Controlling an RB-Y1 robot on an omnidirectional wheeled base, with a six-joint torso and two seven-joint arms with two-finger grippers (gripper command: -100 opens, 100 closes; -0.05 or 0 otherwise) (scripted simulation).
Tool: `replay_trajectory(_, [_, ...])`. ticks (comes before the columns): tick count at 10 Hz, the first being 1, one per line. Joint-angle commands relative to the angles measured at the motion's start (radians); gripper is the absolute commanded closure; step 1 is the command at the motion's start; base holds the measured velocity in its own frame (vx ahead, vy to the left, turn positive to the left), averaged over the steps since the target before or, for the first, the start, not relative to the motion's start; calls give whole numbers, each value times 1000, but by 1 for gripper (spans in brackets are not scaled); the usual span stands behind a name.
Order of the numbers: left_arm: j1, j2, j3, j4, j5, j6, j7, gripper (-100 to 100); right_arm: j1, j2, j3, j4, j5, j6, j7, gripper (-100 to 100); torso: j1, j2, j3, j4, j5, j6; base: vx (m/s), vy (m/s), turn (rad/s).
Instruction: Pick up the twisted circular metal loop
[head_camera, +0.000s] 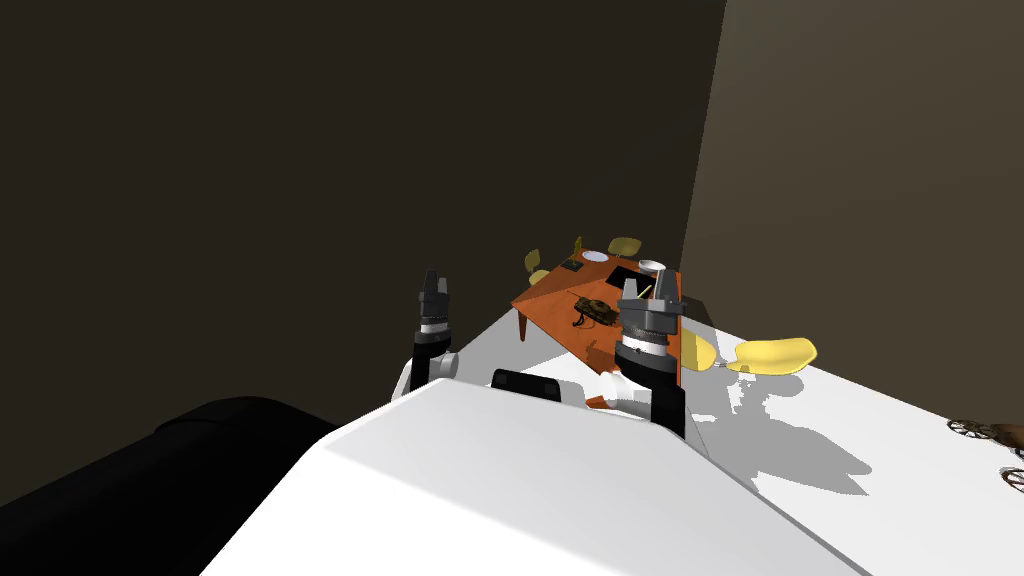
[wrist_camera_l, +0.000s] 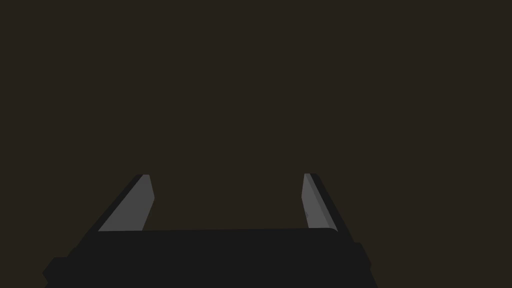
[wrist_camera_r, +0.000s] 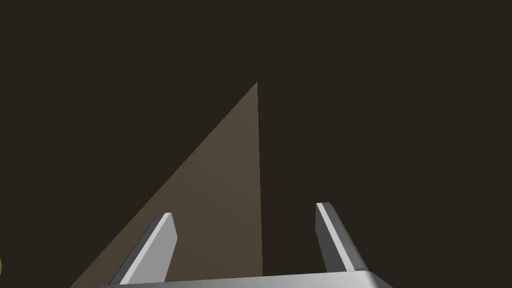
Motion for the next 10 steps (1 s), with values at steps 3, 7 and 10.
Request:
replay_trajectory(3, [0, 0, 0, 0, 0, 0, 0, 0, -20, -38, -12, 33, -84, 33, -49, -100, -2, 2, 1, 0, 0, 0, -35, -27, 83])
replay_trajectory(7, [0, 0, 0, 0, 0, 0, 0, 0, -45, -67, -28, 83, -196, 76, -113, -100, -4, 3, 2, 1, -1, 0, -51, -44, 98])
replay_trajectory(10, [0, 0, 0, 0, 0, 0, 0, 0, -65, -85, -41, 128, -281, 112, -168, -100, -2, 2, 1, 0, -1, 0, -33, -26, 80])
